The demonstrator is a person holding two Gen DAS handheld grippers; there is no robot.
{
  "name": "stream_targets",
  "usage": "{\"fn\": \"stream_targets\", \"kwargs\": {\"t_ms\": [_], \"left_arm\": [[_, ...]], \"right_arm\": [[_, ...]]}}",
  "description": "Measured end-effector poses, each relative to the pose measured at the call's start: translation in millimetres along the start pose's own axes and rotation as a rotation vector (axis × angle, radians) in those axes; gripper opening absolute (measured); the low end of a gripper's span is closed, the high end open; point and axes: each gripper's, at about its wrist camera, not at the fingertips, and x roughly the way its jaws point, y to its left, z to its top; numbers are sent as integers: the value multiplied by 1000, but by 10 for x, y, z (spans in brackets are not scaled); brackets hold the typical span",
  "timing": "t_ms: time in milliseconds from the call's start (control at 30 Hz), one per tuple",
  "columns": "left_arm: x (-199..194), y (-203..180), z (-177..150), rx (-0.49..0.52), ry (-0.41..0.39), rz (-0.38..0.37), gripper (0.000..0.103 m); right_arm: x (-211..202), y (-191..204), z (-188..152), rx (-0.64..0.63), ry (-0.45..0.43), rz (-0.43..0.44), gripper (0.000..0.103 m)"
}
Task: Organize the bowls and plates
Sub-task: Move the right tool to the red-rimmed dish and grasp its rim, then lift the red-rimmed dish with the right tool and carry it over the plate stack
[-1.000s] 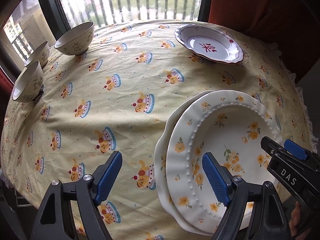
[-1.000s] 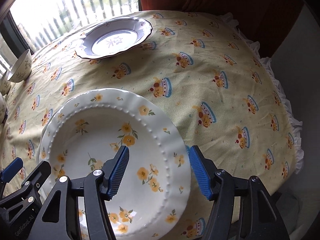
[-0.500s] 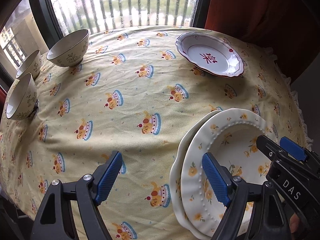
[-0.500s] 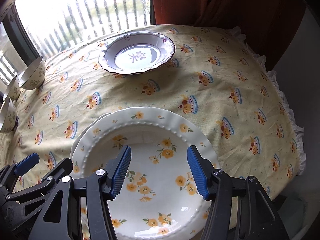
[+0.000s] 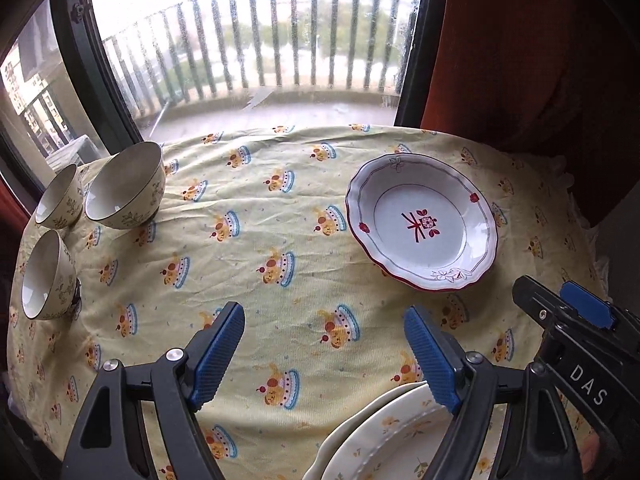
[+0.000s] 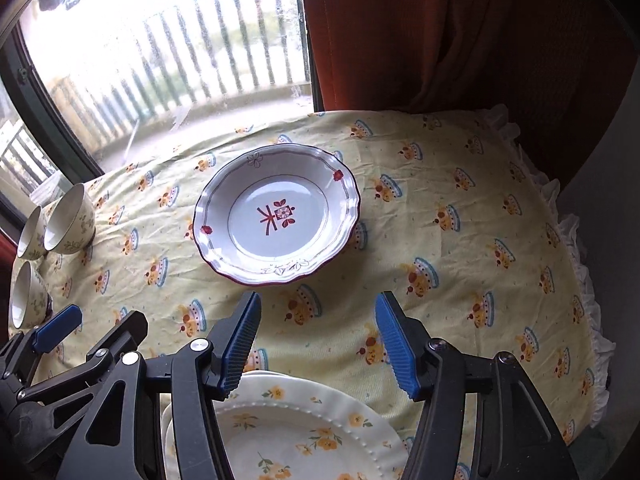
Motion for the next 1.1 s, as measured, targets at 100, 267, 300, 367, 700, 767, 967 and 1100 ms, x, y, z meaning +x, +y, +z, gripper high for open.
{"fn": "stream_targets", "kwargs": {"t_ms": [100, 267, 300, 367, 700, 767, 967, 1100], "left_arm": [[176, -79, 139, -17, 6, 22, 83], [495, -162, 368, -46, 21, 59, 83], [556, -174, 415, -51, 23, 63, 82], [675, -214, 503, -58, 24, 69, 82], [1223, -418, 732, -59, 74, 75, 70], [1294, -417, 727, -67, 86, 75, 67], [1402, -435, 744, -67, 96, 61, 55], [1417, -459, 774, -62, 94, 67, 53]], "right_arm": [[128, -51, 195, 5, -18, -1, 68], [472, -141, 495, 6, -4, 26, 71], [548, -154, 547, 4, 2, 30, 71], [684, -178, 642, 1, 9, 35, 71], [1217, -274, 914, -9, 21, 24, 71], [1309, -283, 925, -9, 34, 28, 71], [1485, -275, 924, -22, 67, 38, 56], [1554, -244, 928, -33, 84, 43, 47]]}}
